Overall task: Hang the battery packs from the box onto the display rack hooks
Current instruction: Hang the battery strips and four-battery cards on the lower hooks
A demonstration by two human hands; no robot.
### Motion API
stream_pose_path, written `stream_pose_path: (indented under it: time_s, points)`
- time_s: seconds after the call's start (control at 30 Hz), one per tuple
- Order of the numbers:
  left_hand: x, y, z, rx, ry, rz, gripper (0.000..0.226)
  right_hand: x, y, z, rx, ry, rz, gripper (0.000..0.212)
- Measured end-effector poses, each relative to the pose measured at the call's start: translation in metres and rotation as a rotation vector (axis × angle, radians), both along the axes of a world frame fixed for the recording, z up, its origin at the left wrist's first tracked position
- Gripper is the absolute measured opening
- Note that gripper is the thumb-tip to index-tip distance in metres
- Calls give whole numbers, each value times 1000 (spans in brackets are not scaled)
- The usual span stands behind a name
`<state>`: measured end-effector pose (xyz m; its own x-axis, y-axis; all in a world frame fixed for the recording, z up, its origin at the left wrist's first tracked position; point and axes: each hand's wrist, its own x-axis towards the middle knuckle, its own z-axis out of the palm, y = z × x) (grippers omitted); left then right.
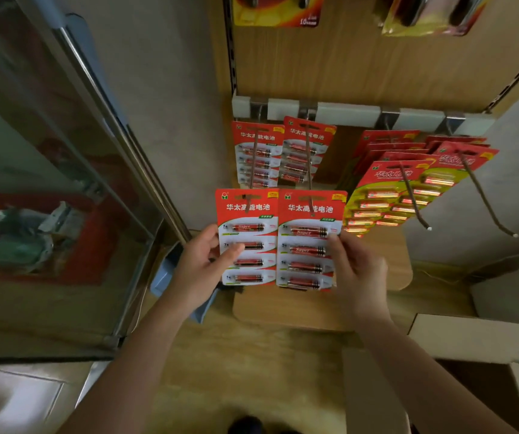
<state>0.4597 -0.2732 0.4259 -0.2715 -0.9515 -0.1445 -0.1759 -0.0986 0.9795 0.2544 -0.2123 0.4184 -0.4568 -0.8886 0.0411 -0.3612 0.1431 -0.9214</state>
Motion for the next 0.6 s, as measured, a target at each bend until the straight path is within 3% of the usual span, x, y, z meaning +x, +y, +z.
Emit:
stream_pose_path:
  time_s: [0.2, 0.4, 0.6]
  points:
    - [-8, -40, -2, 2, 8, -84, 27, -4, -47, 1, 33, -59, -111, 22]
    - [-18, -87, -2, -8, -119, -75, 16, -3, -80, 0, 84, -95, -181, 28]
    - [-32, -112, -7, -20, -228, -62, 25, -8, -106, 1, 111, -27, -204, 31]
